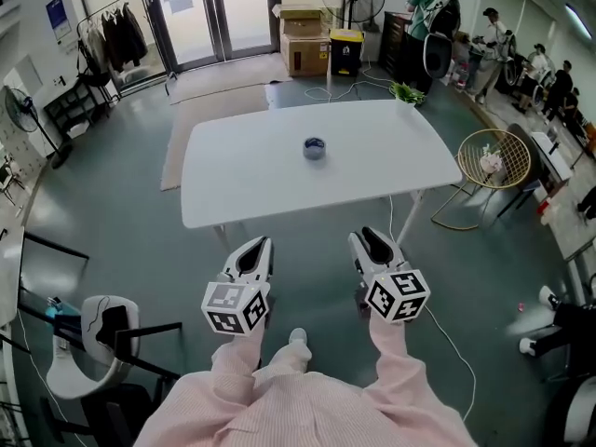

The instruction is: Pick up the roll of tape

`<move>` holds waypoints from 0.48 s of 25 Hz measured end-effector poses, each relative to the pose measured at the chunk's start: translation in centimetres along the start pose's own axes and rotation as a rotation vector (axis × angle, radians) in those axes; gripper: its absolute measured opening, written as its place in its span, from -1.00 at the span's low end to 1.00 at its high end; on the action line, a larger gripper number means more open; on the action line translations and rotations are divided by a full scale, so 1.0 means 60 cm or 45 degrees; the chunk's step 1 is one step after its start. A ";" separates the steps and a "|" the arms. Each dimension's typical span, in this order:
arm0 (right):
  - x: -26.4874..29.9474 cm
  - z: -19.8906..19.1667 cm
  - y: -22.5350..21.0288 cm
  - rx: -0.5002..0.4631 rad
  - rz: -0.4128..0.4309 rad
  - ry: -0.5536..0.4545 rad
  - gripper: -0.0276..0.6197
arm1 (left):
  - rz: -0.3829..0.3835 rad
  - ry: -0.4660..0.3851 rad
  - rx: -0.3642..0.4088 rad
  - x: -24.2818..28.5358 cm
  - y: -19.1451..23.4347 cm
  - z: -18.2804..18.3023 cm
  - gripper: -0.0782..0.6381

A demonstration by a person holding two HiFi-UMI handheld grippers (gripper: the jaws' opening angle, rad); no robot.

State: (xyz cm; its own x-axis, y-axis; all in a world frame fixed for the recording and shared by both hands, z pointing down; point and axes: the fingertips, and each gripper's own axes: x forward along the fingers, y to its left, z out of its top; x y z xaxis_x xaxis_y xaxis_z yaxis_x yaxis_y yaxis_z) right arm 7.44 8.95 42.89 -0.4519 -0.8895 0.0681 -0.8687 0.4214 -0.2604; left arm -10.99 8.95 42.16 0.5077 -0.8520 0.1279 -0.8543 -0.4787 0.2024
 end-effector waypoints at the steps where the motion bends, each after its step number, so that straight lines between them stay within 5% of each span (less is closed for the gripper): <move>1: 0.015 0.001 -0.007 0.006 -0.003 0.004 -0.58 | -0.003 0.003 -0.003 0.015 0.009 0.003 -0.78; 12: 0.159 0.034 -0.065 0.036 -0.038 0.030 -0.51 | -0.034 0.018 -0.028 0.148 0.098 0.045 -0.78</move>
State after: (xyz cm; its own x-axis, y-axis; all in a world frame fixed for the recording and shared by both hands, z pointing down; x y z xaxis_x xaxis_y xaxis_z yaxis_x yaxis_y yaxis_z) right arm 6.93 -1.52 42.60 -0.4307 -0.8971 0.0986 -0.8759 0.3891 -0.2853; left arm -11.80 -2.03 41.85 0.5318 -0.8359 0.1360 -0.8379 -0.4961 0.2275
